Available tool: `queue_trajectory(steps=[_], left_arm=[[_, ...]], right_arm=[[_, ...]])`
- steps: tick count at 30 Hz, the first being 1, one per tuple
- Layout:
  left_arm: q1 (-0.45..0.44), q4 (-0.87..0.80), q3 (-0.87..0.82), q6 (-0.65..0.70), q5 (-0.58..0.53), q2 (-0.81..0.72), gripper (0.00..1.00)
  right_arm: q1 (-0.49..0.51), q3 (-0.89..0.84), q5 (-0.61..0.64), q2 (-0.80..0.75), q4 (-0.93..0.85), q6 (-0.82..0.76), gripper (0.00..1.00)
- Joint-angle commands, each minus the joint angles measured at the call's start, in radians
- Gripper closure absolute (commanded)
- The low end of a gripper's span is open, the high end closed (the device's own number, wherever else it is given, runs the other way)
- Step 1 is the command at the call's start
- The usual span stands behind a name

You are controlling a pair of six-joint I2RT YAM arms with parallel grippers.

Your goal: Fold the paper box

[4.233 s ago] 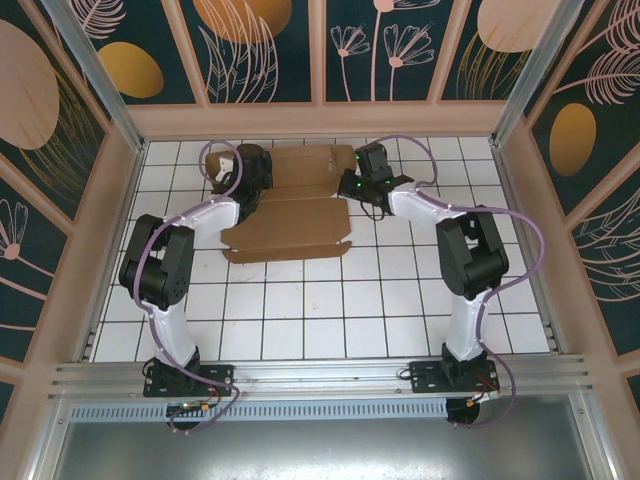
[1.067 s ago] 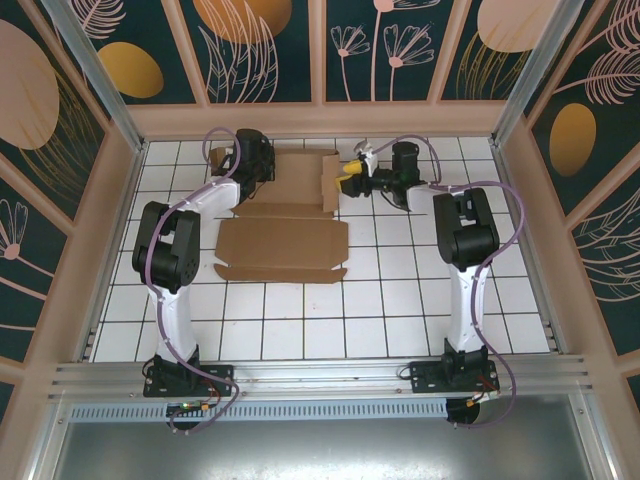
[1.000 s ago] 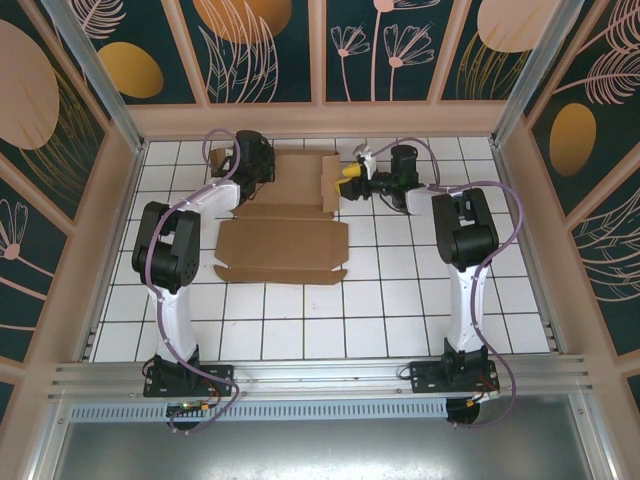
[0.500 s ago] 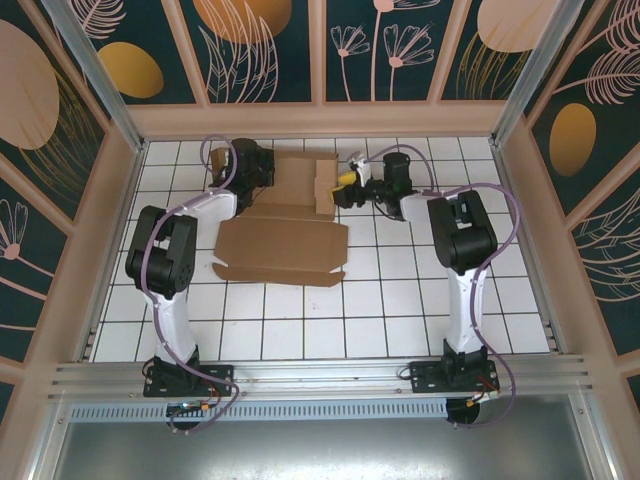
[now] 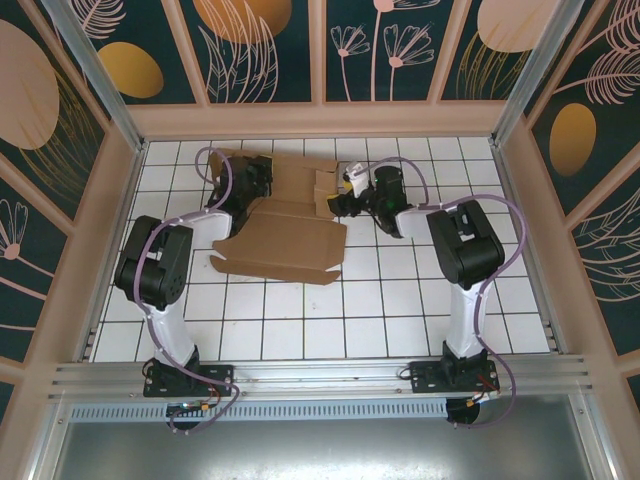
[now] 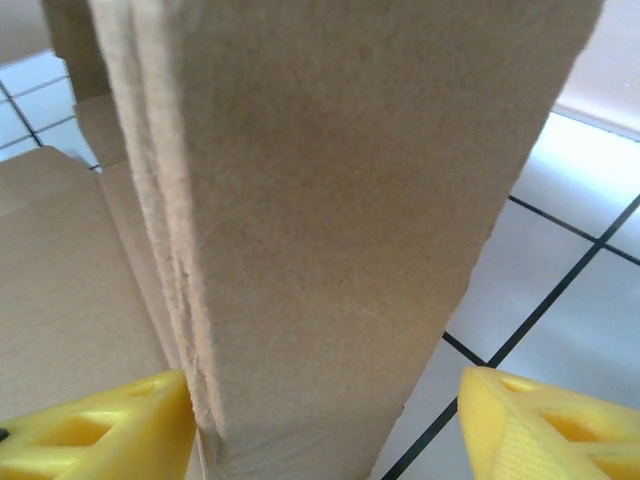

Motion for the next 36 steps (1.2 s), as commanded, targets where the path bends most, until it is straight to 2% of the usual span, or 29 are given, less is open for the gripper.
queue_trajectory(steps=[1,8,13,19,22,26,30,36], left_arm=[[-0.01,0.076,-0.053,0.011,0.029,-0.03,1.0],[-0.029,0.048,-0.128,0.022,0.003,-0.082,1.0],[-0.052,0.03,-0.153,0.014,-0.007,-0.091,1.0],[-0.067,-0.023,-0.172,0.006,-0.042,-0.118,1.0],[-0.075,-0.069,-0.165,0.0,-0.063,-0.131,1.0],[-0.083,-0.114,-0.153,-0.002,-0.087,-0.141,1.0],[-0.093,-0.164,-0.129,-0.015,-0.099,-0.14,1.0],[-0.113,-0.281,-0.068,-0.043,-0.13,-0.131,1.0]], right_arm=[[0.036,-0.059,0.232,-0.045,0.087,-0.079,0.32],[0.079,-0.177,0.47,-0.093,0.282,-0.086,0.32],[0.138,-0.151,0.625,-0.066,0.281,-0.104,0.33],[0.145,-0.131,0.694,-0.05,0.281,-0.082,0.38],[0.145,-0.114,0.678,-0.047,0.26,-0.083,0.45],[0.145,-0.095,0.691,-0.038,0.239,-0.081,0.64],[0.146,-0.049,0.737,-0.013,0.187,-0.077,0.79],[0.147,0.075,0.876,0.051,0.035,-0.008,0.84]])
